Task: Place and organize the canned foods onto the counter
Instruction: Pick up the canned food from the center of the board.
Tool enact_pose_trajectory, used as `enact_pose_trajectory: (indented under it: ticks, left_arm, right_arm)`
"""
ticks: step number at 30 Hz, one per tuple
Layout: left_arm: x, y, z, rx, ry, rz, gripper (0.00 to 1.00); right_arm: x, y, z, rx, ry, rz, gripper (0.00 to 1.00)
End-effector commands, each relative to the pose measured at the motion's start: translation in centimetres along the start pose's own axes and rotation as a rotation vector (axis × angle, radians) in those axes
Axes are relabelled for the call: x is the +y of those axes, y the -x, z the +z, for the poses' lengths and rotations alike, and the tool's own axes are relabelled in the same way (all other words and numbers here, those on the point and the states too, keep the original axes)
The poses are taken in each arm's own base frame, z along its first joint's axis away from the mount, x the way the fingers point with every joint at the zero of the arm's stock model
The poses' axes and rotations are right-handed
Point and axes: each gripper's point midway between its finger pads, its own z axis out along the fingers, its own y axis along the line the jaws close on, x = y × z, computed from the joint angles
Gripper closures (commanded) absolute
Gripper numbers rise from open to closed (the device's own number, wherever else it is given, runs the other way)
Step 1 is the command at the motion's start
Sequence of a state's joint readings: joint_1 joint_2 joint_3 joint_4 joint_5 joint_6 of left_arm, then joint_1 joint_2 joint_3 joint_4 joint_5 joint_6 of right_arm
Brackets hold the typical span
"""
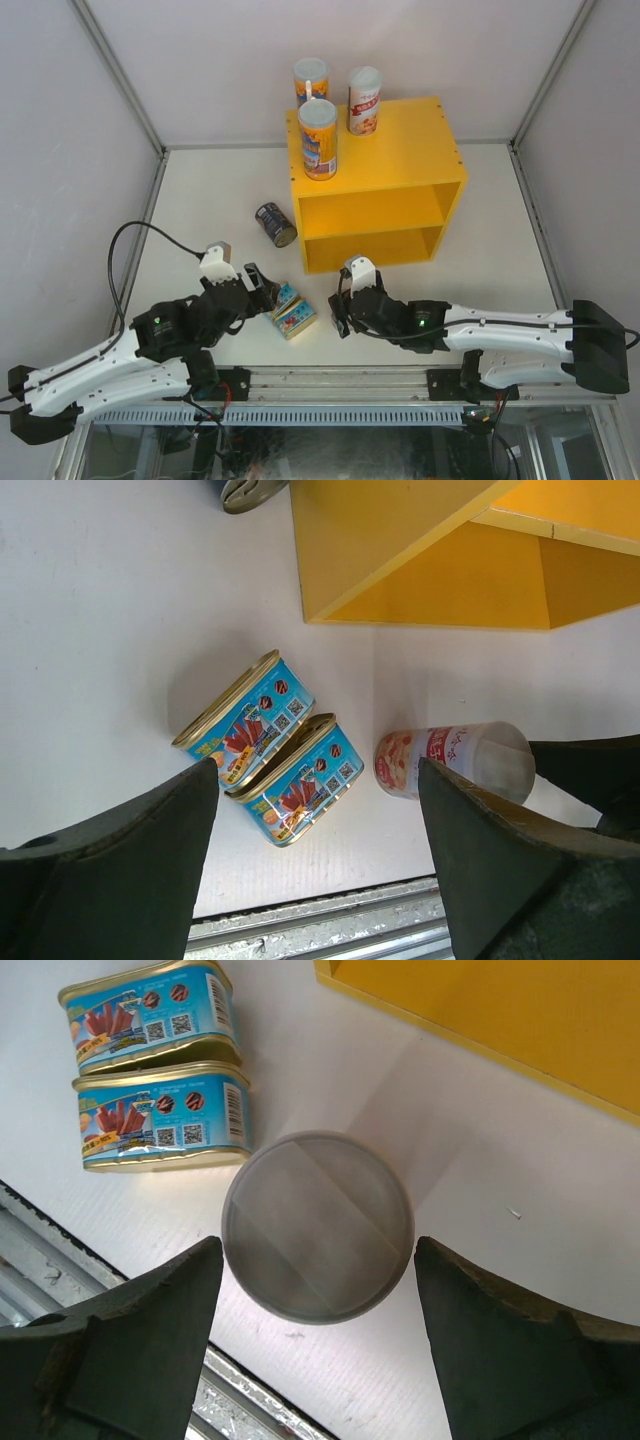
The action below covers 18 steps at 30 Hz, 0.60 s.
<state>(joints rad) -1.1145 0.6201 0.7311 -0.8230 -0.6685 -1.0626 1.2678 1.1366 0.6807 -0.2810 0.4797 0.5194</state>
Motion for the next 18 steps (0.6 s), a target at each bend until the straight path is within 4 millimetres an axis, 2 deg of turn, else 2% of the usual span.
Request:
enact_pose_trajectory:
  ticks: [1,12,18]
  left_arm:
    - [-0.3,0.7,-0.1,-0.012,-0.003,-0.012,0.16]
    - [0.2,1.1,-0.4,-0.017,0.017,-0.002,0.16]
    - [0.4,1.1,-0.3,-0.018,0.022,-0.003,0.15]
  right_arm:
    - [0.2,1.1,0.9,-0.039,0.02,0.011,0.23]
    - [-0.5,2.1,2.4,-0.055,0.029,0.012,0.3]
    - [-0.5,1.6,2.7,-0.034,0.037,0.006,0.42]
